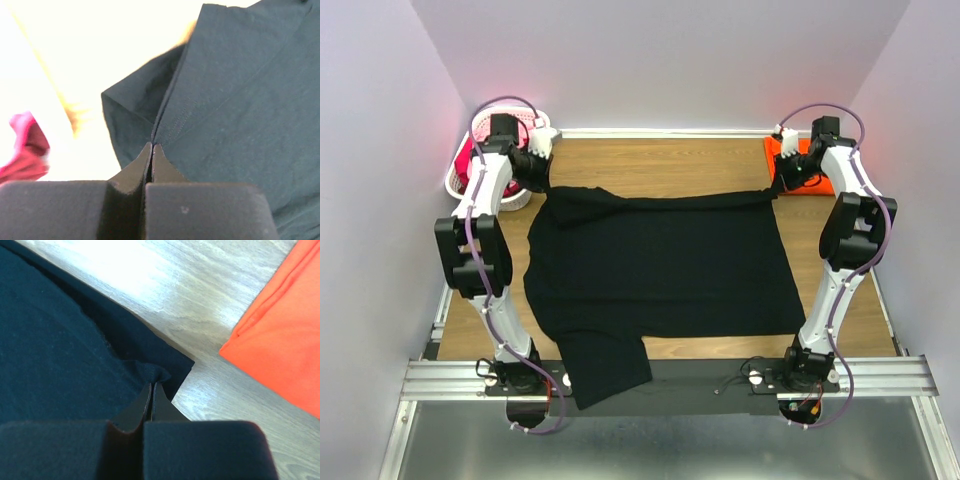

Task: Fold and stack the t-shirts
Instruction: Fold the tshirt

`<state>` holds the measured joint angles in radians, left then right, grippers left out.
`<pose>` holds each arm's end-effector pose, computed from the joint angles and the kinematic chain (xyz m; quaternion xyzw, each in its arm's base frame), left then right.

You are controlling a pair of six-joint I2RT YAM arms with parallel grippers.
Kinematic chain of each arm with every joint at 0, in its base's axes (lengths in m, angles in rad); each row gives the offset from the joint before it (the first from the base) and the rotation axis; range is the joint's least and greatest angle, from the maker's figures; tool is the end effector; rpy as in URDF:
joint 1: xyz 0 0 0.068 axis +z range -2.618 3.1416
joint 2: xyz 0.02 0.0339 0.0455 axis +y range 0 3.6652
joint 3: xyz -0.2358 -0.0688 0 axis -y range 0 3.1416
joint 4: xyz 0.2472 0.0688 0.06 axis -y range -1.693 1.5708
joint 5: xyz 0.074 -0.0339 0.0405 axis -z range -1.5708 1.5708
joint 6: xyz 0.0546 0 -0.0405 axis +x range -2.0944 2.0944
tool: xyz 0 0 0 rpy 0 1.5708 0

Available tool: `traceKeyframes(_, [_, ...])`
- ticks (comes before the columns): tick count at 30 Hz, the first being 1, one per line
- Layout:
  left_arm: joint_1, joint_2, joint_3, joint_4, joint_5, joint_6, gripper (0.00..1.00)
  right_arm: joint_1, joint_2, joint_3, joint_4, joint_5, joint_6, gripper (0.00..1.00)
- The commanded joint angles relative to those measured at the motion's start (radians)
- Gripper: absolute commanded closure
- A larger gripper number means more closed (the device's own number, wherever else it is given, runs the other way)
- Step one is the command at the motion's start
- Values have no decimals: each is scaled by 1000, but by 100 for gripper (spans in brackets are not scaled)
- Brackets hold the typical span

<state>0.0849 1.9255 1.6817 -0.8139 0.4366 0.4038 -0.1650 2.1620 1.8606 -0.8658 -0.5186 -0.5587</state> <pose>0.4173 0.0123 0.2256 0.2042 0.9236 -0.1433 0.2910 0.4513 -0.0477 0.1815 -0.2356 0.9186 0.1664 0.2701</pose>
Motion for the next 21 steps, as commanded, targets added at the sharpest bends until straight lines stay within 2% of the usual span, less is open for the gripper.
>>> traceKeyframes(1, [9,-52,38,-62,31,17,100,-7,19,49,-21,-15,8,99])
traceKeyframes(21, [16,-169,139,-169,47,36,100,-7,-14,68,-29,-31,6,99])
